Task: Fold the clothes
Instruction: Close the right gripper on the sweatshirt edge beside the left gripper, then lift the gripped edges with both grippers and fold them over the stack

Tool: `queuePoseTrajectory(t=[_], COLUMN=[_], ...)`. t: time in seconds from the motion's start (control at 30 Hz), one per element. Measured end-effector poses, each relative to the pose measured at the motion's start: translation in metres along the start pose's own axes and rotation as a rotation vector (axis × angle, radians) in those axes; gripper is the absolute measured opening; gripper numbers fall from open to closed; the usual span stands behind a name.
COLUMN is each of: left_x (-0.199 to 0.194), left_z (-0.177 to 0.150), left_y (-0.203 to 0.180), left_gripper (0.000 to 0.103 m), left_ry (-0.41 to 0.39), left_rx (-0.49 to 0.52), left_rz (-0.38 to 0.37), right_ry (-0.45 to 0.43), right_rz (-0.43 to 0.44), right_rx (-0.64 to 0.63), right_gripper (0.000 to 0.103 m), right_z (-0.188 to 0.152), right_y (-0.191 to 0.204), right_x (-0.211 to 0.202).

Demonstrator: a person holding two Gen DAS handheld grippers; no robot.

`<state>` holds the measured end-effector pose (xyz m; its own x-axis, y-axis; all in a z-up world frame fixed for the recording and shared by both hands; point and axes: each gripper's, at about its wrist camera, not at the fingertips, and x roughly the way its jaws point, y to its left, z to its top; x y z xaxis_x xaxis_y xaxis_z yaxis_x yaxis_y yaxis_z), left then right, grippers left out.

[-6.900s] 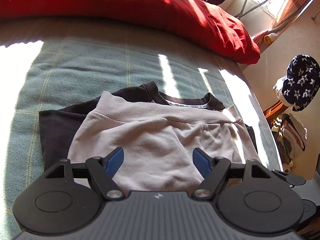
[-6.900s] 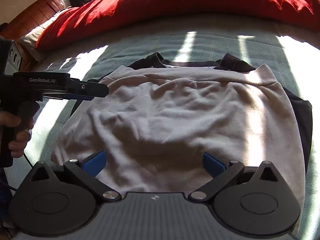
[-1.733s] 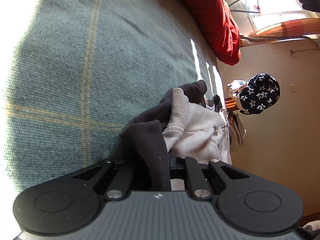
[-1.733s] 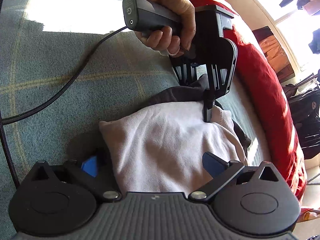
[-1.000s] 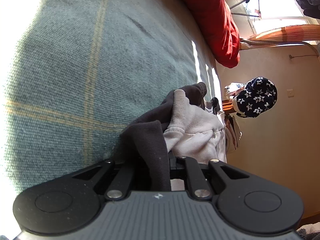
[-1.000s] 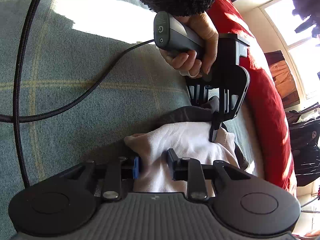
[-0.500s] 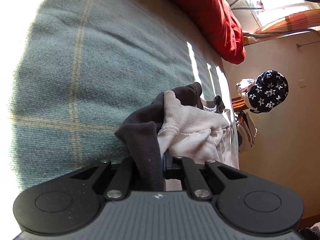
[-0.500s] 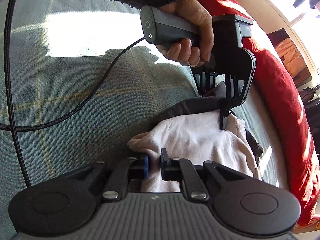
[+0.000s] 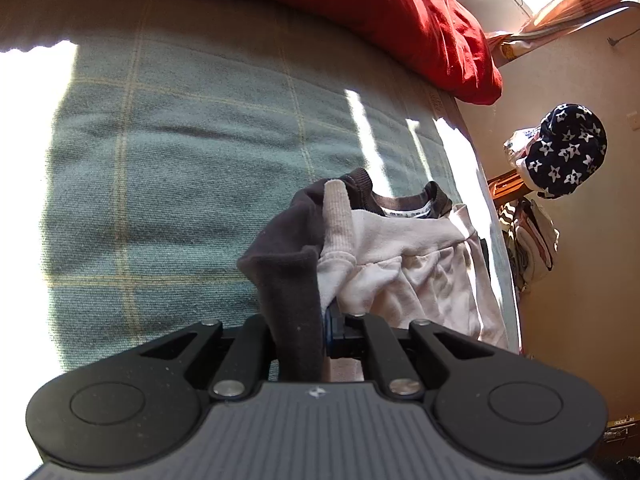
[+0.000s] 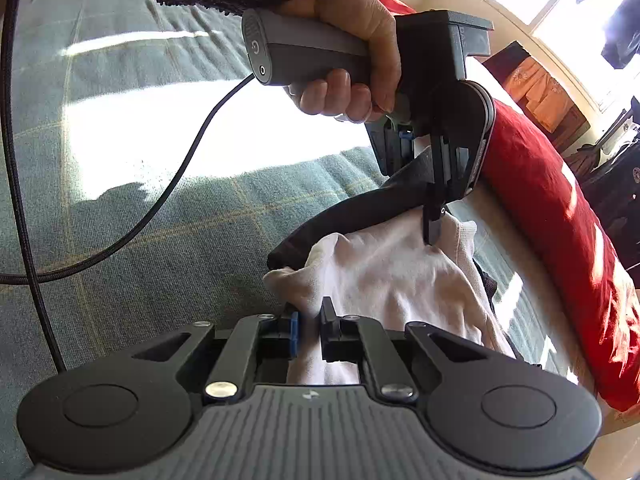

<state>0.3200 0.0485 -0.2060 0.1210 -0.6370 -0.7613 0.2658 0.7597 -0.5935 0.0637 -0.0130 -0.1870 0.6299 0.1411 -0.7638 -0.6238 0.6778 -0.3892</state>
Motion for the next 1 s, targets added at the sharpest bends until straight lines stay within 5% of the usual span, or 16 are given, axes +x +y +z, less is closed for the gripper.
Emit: queuePoseTrajectory(t=[0.3,1.0], left_x=[-0.008,0.009], left_z=[0.005,0.041], left_y=[-0.045,-0.169], left_gripper=[0.006,0.006], left_ry=[-0.001,0.017], left_rx=[0.038,0.119], left_rz=[0.118,0.264], right_ry=[-0.068,-0.192], right_rz=[-0.030,-0.077], right_rx=[0.110,0.316], right_gripper=[0.010,0.009], right_z=[-0.013,-0.069], right_y=[-0.031,-0.113], right_x=[-0.027,-0.084])
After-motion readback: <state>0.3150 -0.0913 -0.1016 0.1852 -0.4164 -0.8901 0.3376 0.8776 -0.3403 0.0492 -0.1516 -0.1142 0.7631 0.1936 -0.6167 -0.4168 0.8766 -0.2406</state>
